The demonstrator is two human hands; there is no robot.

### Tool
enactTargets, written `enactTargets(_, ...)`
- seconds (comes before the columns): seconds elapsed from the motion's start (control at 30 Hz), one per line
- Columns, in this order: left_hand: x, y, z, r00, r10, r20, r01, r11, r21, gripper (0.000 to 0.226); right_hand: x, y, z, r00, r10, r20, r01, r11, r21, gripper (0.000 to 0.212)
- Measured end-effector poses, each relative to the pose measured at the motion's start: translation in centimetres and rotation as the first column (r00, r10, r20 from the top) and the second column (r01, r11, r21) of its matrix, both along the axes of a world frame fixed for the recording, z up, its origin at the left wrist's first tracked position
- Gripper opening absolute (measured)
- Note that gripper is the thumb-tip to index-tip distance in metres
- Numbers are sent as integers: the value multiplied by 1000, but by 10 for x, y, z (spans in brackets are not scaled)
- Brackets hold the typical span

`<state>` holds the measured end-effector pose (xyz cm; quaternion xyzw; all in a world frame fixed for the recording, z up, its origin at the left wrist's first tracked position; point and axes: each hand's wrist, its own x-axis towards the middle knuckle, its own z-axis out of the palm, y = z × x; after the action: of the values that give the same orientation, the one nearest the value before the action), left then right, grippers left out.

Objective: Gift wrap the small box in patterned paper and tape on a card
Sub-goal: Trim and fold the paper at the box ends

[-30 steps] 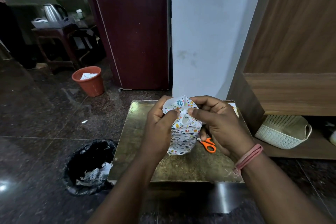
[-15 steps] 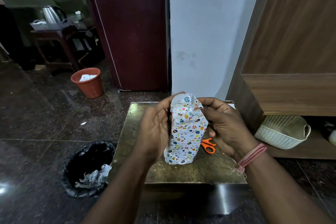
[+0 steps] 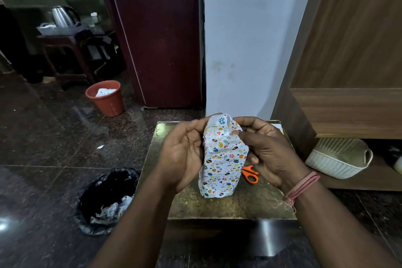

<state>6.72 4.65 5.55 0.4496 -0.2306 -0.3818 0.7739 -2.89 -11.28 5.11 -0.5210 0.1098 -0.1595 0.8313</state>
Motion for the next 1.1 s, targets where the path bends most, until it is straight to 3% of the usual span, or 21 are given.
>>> enactTargets(0.23, 0, -2, -1, 999, 20, 35, -21, 999, 44, 38, 1, 0, -3, 1000, 2, 10, -2, 1000, -7, 29)
enactTargets(0.43, 7, 2, -1, 985, 69, 157, -98, 977, 188, 29, 3, -1, -7, 999, 34, 3, -34, 998, -52, 36)
enactTargets(0.73, 0, -2, -1, 961, 140, 239, -185, 967, 178, 26, 6, 1, -9, 1000, -13, -29, 9, 990, -142, 18)
enactTargets(0.93, -11, -11, -8, 984, 151, 96, -162, 979, 127, 39, 6, 2, -7, 999, -18, -33, 14, 993, -115, 17)
enactTargets(1.1, -15, -16, -12, 975, 212, 66, -216, 973, 76, 33, 5, 3, -4, 999, -50, -16, 47, 989, -141, 18)
